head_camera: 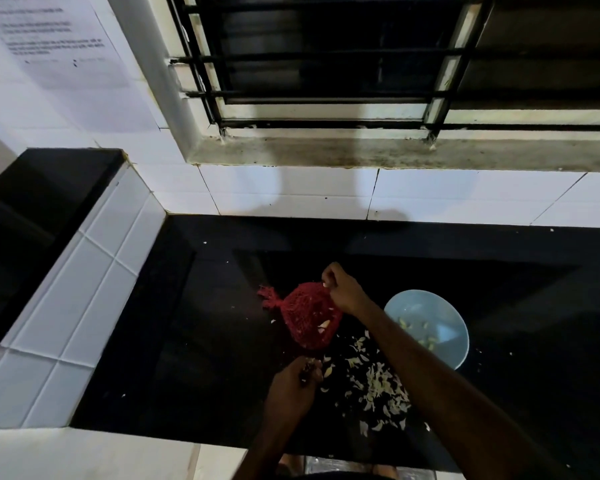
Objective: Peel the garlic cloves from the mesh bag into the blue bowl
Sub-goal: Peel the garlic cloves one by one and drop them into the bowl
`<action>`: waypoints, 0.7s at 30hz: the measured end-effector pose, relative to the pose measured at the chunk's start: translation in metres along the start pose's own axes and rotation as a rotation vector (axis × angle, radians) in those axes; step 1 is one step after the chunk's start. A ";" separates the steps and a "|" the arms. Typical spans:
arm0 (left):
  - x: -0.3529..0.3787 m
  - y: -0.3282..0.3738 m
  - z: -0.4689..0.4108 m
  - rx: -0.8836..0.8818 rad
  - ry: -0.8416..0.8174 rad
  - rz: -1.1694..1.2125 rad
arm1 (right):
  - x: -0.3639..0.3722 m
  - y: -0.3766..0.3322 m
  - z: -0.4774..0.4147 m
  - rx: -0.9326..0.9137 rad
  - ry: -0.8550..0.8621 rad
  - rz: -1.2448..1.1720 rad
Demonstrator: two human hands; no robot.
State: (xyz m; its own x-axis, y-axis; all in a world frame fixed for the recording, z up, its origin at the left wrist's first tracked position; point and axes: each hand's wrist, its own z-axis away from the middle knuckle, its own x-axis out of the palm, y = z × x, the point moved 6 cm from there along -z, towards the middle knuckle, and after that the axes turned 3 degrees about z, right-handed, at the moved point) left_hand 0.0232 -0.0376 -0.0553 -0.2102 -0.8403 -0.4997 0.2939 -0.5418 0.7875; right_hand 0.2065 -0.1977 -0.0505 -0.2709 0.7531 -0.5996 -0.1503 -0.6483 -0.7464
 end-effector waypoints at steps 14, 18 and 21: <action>0.002 0.002 -0.002 0.001 0.014 0.021 | 0.012 0.011 0.006 0.187 -0.057 -0.471; 0.003 0.003 -0.002 -0.006 0.013 0.055 | 0.006 0.010 0.007 0.115 -0.025 -0.317; 0.004 0.006 -0.001 0.011 0.014 0.077 | 0.000 0.008 0.006 0.075 -0.005 -0.255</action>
State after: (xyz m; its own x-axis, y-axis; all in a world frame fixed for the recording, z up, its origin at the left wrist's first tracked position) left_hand 0.0249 -0.0438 -0.0528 -0.1744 -0.8797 -0.4425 0.2982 -0.4754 0.8277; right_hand 0.1993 -0.2035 -0.0545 -0.2201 0.8926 -0.3935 -0.2845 -0.4446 -0.8494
